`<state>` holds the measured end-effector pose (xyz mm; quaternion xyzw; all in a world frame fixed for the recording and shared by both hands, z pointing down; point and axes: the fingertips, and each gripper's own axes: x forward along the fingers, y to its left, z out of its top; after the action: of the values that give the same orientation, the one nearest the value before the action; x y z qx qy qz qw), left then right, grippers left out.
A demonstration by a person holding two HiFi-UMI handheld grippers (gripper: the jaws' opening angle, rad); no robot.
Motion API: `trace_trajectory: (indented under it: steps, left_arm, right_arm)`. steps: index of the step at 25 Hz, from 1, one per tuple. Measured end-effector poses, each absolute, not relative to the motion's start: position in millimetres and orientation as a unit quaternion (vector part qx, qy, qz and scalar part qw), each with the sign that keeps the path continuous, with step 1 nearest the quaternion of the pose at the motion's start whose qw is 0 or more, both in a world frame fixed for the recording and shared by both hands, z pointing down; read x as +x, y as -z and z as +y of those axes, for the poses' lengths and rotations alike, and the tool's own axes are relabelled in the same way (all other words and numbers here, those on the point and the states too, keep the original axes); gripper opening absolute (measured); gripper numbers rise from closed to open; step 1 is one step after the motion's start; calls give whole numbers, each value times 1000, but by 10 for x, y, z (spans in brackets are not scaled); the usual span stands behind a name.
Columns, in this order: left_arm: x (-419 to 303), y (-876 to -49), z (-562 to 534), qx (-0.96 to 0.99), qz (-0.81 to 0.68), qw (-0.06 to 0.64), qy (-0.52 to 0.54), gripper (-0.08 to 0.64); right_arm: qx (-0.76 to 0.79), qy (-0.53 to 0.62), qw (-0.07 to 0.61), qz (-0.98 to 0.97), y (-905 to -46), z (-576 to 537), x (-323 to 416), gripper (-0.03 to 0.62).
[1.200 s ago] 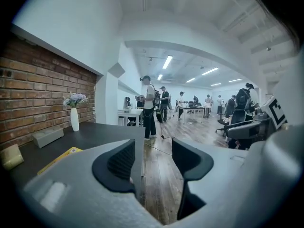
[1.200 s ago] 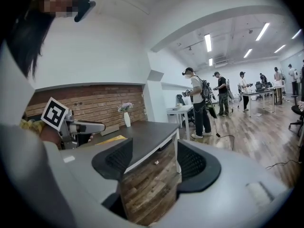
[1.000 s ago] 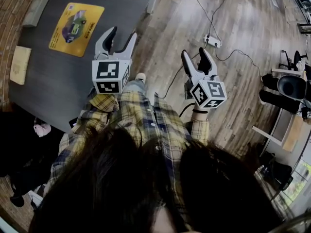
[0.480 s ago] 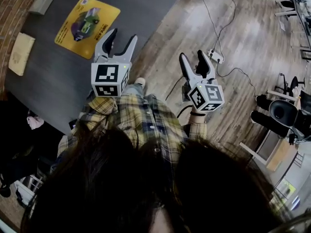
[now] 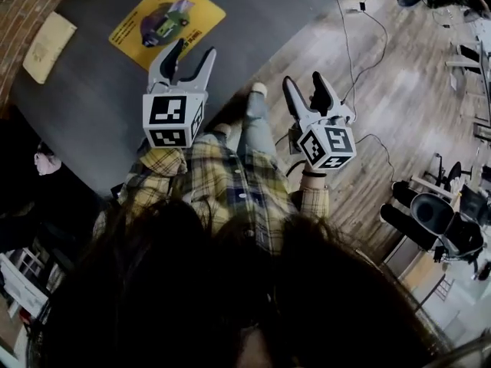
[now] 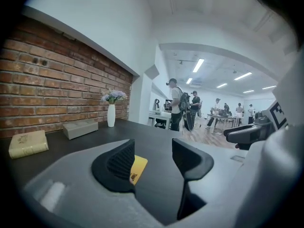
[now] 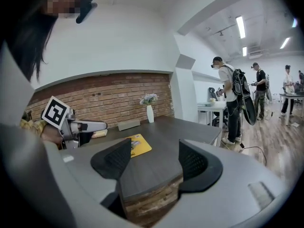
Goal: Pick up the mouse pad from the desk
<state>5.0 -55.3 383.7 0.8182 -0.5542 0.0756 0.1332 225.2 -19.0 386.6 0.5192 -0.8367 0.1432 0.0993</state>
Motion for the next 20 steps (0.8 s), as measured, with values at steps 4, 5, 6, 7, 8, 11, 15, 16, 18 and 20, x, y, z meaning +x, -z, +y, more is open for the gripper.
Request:
trace_trajectory:
  steps: [4,5,6,7,8,11,15,16,18,20]
  left_arm:
    - [-185,-3840,-590,785,-601,138,-61,239]
    - [-250,-3849,-598,775,-614,139,-59,239]
    - [-309,-3860,-606,766,-624,140,-57,239]
    - [-362,-3872,-616,759,-633,141,-57,239]
    - [-412,-3884,-627,753,-640,142,-58,239]
    - [-594,-3921,-657,722,-674,149,-58,239]
    - [-858,-3951,-659,659,-734,157,-55,239]
    - [-892,-3949,-668,647,-744,158,-54,239]
    - [-922,-3932,-689,626,-762,158,-52,239]
    - [-949,-3905,-707,604,-779,157,-50,239]
  right_arm:
    - [468,-134,112,-866,-3860,-503,2025,291]
    - [454,-132,114,-874,-3861,-594,1965,291]
    - [443,-131,116,-879,-3867,-674,1910,291]
    - [435,-130,117,-883,-3873,-744,1863,291]
    - [427,-130,118,-887,-3879,-811,1818,291]
    - [390,-131,122,-903,-3916,-1062,1641,291]
    - [313,-130,134,-931,-3974,-1471,1322,291]
    - [299,-129,135,-936,-3969,-1556,1265,291]
    - [275,-126,136,-943,-3950,-1700,1185,291]
    - [248,-125,136,-951,-3923,-1856,1088,291]
